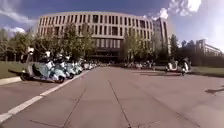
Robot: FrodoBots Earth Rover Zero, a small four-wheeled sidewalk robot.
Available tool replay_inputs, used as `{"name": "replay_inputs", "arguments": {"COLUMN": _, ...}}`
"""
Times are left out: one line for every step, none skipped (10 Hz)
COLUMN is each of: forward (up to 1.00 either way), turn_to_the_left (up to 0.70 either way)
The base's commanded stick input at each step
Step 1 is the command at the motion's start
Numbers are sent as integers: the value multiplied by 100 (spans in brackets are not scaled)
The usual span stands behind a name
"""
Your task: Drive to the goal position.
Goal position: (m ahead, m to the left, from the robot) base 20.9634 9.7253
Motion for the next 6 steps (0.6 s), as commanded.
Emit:
{"name": "replay_inputs", "arguments": {"forward": 70, "turn_to_the_left": 0}}
{"name": "replay_inputs", "arguments": {"forward": 70, "turn_to_the_left": 0}}
{"name": "replay_inputs", "arguments": {"forward": 70, "turn_to_the_left": 0}}
{"name": "replay_inputs", "arguments": {"forward": 70, "turn_to_the_left": 0}}
{"name": "replay_inputs", "arguments": {"forward": 70, "turn_to_the_left": 0}}
{"name": "replay_inputs", "arguments": {"forward": 70, "turn_to_the_left": 0}}
